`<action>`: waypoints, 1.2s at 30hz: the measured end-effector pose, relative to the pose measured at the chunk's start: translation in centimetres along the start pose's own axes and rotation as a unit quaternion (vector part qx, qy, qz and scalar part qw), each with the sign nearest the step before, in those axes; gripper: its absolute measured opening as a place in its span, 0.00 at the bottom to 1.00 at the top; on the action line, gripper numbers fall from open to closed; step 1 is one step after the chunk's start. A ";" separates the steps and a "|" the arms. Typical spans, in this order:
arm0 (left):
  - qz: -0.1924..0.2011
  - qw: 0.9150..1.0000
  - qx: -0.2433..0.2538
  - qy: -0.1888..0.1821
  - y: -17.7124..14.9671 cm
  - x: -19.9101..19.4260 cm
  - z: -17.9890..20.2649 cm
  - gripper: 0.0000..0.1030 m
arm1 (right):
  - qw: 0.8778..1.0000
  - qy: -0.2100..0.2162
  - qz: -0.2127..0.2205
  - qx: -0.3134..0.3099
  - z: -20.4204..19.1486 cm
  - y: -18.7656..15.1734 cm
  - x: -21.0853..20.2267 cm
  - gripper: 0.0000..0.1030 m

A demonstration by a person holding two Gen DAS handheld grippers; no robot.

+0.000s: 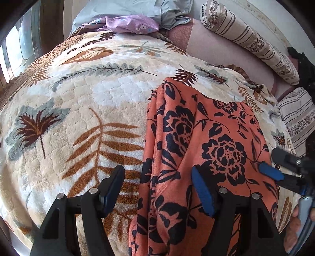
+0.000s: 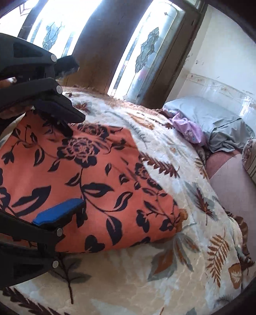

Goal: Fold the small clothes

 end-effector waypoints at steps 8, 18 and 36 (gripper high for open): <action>0.009 0.998 -0.021 -0.058 0.7 -2.1 0.1 0.70 | 0.998 0.026 0.060 0.009 0.3 -0.1 -5.8 0.79; -0.065 0.991 -0.039 -0.114 0.5 2.5 1.3 0.76 | 0.996 0.040 0.004 0.082 6.2 -0.7 -3.1 0.82; 0.027 0.982 0.004 -0.186 5.6 -0.2 10.4 0.27 | 0.978 -0.124 0.087 -0.143 0.2 5.0 -11.7 0.32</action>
Point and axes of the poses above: each gripper's, at about its wrist camera, not at the fingertips, and x roughly the way its jaws point, z to its right, y to its top, the point moved 9 cm from there along x, roughly the way its jaws point, and after that the axes turned 7 degrees about -z, right-handed, at the moved point
